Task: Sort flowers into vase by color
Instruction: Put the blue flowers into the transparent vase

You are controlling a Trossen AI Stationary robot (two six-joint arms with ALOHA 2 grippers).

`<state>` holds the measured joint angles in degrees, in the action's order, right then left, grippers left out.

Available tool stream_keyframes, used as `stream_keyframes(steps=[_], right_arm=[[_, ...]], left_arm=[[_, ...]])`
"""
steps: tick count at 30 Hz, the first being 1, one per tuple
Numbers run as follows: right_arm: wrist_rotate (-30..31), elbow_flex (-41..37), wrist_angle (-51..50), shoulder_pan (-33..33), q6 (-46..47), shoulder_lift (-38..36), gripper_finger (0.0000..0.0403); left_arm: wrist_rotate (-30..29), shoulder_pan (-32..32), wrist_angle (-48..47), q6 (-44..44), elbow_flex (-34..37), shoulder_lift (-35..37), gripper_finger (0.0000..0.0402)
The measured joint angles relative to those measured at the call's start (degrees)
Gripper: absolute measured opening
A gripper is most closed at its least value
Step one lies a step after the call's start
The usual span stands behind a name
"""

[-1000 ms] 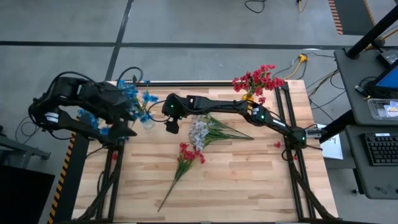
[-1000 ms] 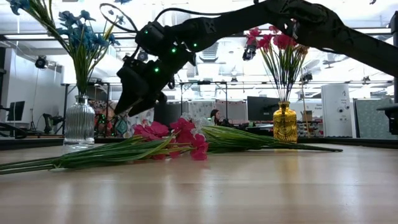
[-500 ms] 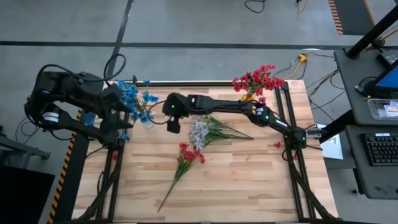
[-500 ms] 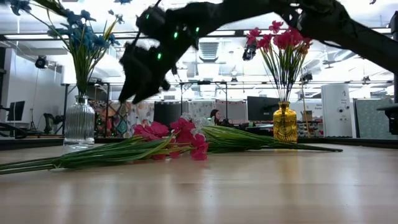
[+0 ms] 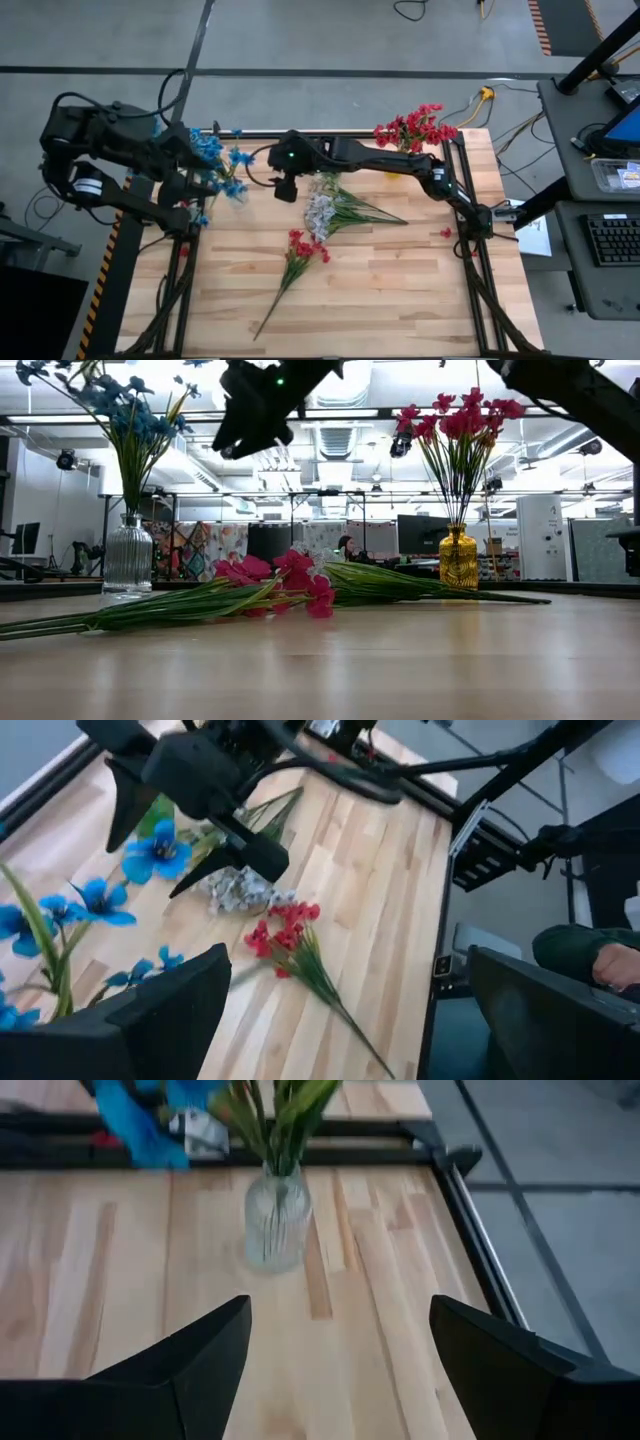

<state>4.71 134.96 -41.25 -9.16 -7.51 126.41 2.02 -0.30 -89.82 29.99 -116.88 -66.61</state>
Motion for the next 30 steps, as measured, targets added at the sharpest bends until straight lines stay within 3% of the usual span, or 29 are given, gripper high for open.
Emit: stream_keyframes(steps=[4, 10, 22, 30], right_arm=[[2.1, 0.0, -2.8, 0.8, 0.3, -1.7, 0.0299], [10.2, 0.0, -5.1, 3.8, -1.9, -4.6, 0.0294], [10.4, 0.0, -9.8, 5.5, -1.0, -14.1, 0.0291], [10.0, 0.1, -9.9, 5.8, 0.4, -21.8, 0.0296]], left_arm=[[0.0, 0.0, 0.0, -1.9, -3.6, -1.7, 0.0391], [0.1, -0.2, 0.3, -8.2, -7.1, -4.1, 0.0391], [1.1, -4.2, 5.7, -16.3, -7.4, -9.9, 0.0391], [1.0, -4.5, 5.9, -20.8, -15.7, -15.9, 0.0391]])
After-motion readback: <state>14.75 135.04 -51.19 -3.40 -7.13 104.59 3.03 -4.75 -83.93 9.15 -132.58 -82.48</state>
